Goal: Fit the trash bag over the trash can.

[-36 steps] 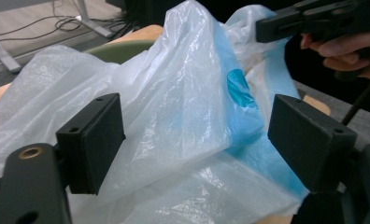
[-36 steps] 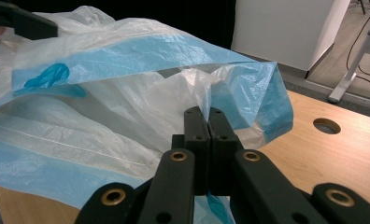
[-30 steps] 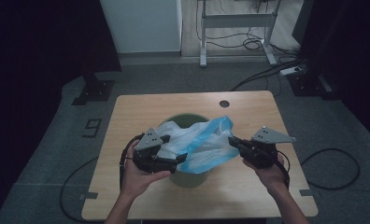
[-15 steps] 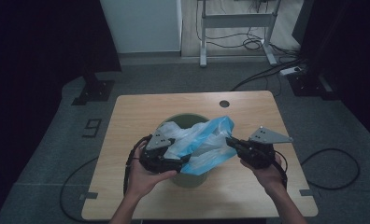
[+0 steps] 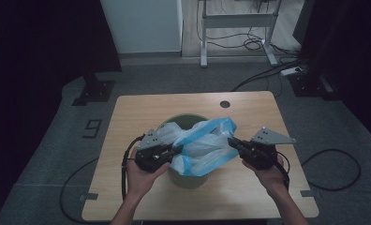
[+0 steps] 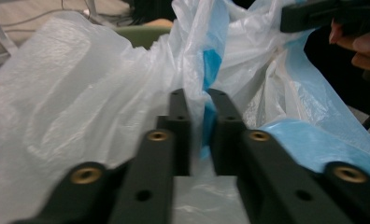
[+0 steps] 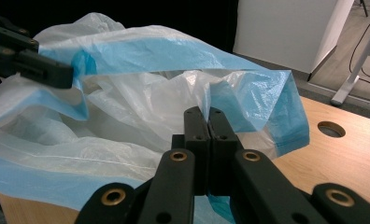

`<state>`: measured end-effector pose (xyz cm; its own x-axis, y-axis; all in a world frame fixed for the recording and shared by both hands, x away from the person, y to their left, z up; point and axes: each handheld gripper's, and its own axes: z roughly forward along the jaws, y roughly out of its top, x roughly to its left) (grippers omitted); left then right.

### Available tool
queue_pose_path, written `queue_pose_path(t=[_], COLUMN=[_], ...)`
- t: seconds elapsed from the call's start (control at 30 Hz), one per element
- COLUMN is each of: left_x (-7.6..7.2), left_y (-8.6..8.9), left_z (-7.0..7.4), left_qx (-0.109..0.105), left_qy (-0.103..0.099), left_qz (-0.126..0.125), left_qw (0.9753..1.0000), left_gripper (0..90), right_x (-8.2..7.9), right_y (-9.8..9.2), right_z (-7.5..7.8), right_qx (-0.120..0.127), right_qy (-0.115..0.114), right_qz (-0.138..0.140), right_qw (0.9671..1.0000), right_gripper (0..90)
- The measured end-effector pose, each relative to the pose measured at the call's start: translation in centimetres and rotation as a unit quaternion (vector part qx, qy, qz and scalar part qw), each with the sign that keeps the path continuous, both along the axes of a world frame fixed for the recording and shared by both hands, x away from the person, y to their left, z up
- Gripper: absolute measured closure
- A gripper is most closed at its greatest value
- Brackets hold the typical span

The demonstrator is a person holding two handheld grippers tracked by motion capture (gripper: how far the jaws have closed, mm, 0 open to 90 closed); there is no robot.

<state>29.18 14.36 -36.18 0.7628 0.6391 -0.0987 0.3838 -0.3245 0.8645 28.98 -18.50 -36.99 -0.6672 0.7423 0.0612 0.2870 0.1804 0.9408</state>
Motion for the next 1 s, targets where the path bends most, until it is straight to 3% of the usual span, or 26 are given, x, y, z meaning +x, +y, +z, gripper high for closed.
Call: queue_pose_path(t=[0.07,0.2,0.23,0.33,0.67,0.8,1.0], left_x=[0.1,0.1,0.1,0.0,-0.4,0.0,0.2], left_y=[0.5,1.3,2.1,3.3,6.9,8.7,10.1], left_z=[-0.1,0.0,0.2,0.7,1.2,1.0,0.3], left_qx=[-0.015,-0.040,-0.062,-0.084,-0.122,-0.135,-0.149], left_qy=[-0.006,-0.013,-0.016,-0.025,-0.032,-0.024,-0.013], left_qz=[0.000,0.005,0.011,0.022,0.055,0.076,0.083], left_qw=[0.9999,0.9991,0.9979,0.9960,0.9905,0.9876,0.9852], left_gripper=[88.0,90.0,90.0,90.0,90.0,90.0,90.0], right_x=[0.0,0.0,0.0,0.0,-0.1,-0.2,-0.1], right_y=[0.0,-0.1,-0.2,-0.4,-1.3,-2.2,-3.5], right_z=[0.0,-0.2,-0.2,-0.4,-0.9,-1.2,-1.6], right_qx=[-0.001,-0.001,0.000,0.000,0.002,0.002,0.000], right_qy=[0.000,0.001,0.002,0.004,0.006,0.009,0.014], right_qz=[0.000,-0.002,-0.003,-0.006,-0.016,-0.024,-0.040], right_qw=[1.0000,1.0000,1.0000,1.0000,0.9999,0.9997,0.9991], right_gripper=[88.0,88.0,88.0,88.0,88.0,88.0,88.0])
